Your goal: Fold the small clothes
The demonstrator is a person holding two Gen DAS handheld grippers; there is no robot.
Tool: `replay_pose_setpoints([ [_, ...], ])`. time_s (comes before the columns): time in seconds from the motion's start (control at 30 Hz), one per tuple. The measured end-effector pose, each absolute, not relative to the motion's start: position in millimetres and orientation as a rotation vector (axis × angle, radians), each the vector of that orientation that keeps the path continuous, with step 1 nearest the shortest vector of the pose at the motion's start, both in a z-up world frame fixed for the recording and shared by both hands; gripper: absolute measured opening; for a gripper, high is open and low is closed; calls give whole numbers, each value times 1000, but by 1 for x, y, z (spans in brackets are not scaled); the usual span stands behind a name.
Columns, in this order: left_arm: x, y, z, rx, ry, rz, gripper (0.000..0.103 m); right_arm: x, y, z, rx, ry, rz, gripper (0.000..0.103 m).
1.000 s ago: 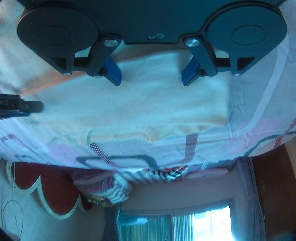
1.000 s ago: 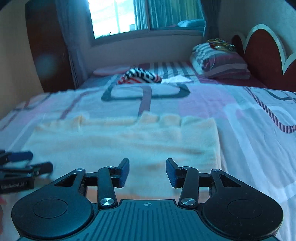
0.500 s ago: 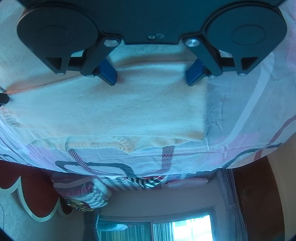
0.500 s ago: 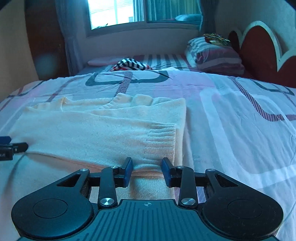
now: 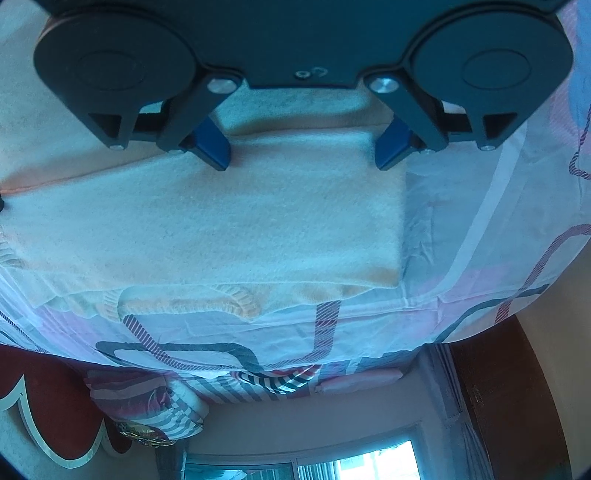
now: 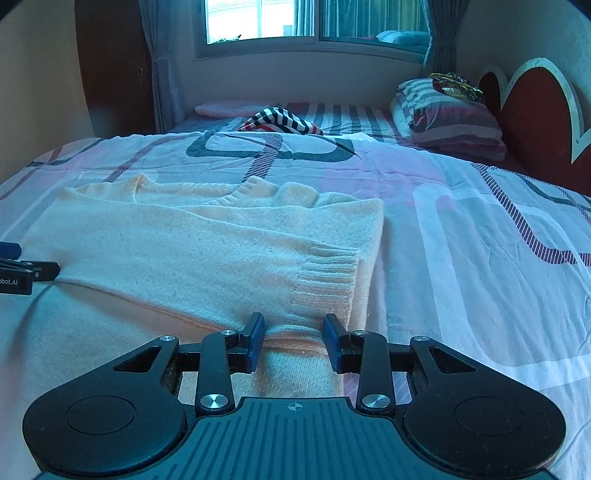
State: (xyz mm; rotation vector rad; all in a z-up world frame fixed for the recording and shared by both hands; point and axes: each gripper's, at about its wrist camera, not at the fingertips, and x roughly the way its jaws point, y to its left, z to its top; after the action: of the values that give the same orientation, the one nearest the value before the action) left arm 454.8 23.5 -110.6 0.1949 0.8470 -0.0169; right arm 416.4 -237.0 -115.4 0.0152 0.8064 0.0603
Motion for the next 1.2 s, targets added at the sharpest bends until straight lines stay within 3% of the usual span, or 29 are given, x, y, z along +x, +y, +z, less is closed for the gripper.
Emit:
replay_pose_setpoints([
  [0.23, 436, 27, -107, 274, 861, -18, 86, 410, -233, -104, 26, 871, 40, 34],
  [0.27, 427, 31, -105, 283, 855, -25, 86, 401, -238, -102, 58, 881, 49, 40],
  [0.3, 412, 40, -103, 280, 847, -37, 85, 389, -244, -101, 102, 894, 61, 53],
  [0.33, 397, 48, -102, 274, 845, -48, 84, 372, -252, -99, 154, 898, 79, 56],
  [0.57, 286, 119, -98, 159, 857, -28, 70, 252, -293, -100, 404, 942, 137, 55],
  [0.63, 259, 135, -96, 59, 883, -60, 53, 220, -299, -99, 491, 950, 143, 55],
  [0.87, 182, 153, -95, -163, 924, -225, 53, 137, -281, -90, 550, 956, 183, 54],
  [1.2, 142, 187, -114, -566, 966, -420, 53, 92, -266, -89, 660, 948, 213, 53],
])
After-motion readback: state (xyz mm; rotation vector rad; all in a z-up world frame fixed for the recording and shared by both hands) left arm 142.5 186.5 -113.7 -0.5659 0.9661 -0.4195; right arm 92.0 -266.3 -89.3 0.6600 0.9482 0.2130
